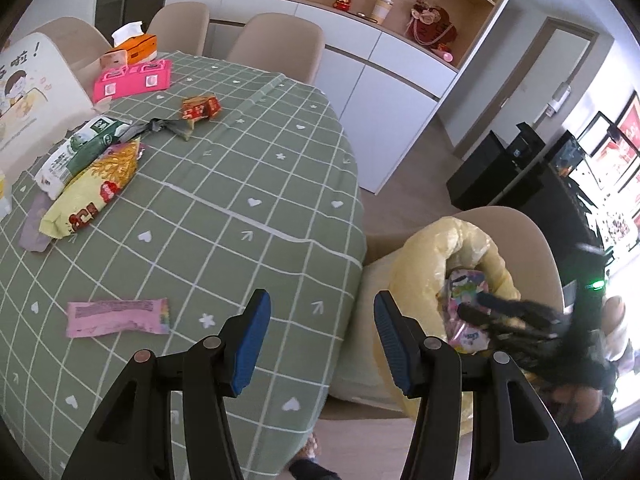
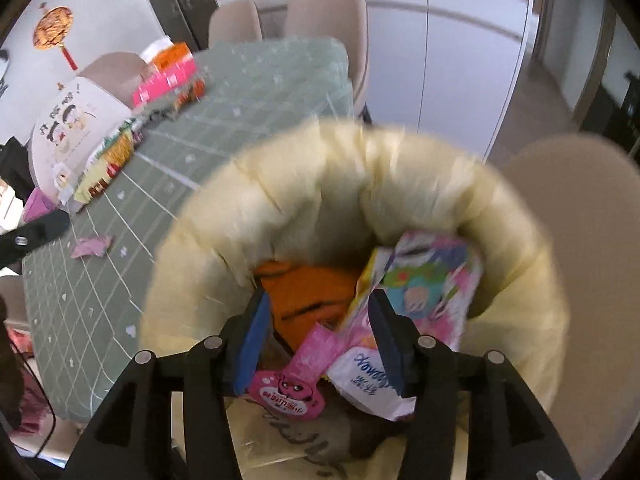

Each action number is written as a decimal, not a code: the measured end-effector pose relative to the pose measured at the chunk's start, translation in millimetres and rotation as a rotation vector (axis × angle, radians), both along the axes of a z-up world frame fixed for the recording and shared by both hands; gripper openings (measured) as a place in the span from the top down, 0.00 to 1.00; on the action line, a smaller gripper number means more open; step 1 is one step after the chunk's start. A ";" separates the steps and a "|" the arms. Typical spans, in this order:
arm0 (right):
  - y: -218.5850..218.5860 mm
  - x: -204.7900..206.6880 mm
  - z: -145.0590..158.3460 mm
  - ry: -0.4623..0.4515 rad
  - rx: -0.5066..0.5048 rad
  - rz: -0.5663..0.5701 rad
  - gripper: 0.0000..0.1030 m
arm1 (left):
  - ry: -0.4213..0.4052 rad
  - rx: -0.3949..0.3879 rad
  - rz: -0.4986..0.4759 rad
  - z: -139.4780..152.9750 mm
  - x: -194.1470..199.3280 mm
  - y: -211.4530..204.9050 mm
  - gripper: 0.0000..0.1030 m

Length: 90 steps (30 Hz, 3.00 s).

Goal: Collect trash
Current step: 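Return to the table and grasp the pink wrapper strip with right tool, then grasp the yellow chip bag with left tool while right tool holds pink strip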

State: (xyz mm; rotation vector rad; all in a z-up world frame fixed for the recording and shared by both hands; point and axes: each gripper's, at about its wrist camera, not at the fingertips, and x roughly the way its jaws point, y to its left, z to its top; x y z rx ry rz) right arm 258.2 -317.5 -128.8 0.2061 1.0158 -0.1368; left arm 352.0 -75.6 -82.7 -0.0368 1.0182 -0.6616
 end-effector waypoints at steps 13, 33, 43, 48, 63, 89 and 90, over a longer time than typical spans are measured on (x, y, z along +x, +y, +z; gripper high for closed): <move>71.8 29.2 55.5 -0.190 0.004 0.101 0.53 | -0.032 0.051 0.063 -10.7 38.0 70.7 0.47; 276.5 146.3 -43.9 -0.014 -0.018 0.676 0.53 | 0.009 0.006 0.295 -25.8 136.7 243.1 0.47; 303.1 173.7 -67.2 0.041 -0.023 0.897 0.53 | 0.026 0.025 0.379 -36.5 145.5 265.2 0.47; 311.0 176.1 -71.7 0.042 -0.036 0.958 0.70 | 0.026 0.032 0.397 -39.5 157.1 260.3 0.47; 183.9 192.9 -27.3 0.001 0.206 0.431 0.78 | -0.063 0.149 0.117 -48.7 195.6 147.1 0.47; 187.0 132.2 28.2 -0.125 0.140 0.200 0.78 | -0.076 0.076 0.128 18.6 131.2 154.2 0.76; 186.4 126.6 35.6 -0.140 0.129 0.184 0.78 | -0.091 0.079 0.124 24.7 128.0 152.0 0.76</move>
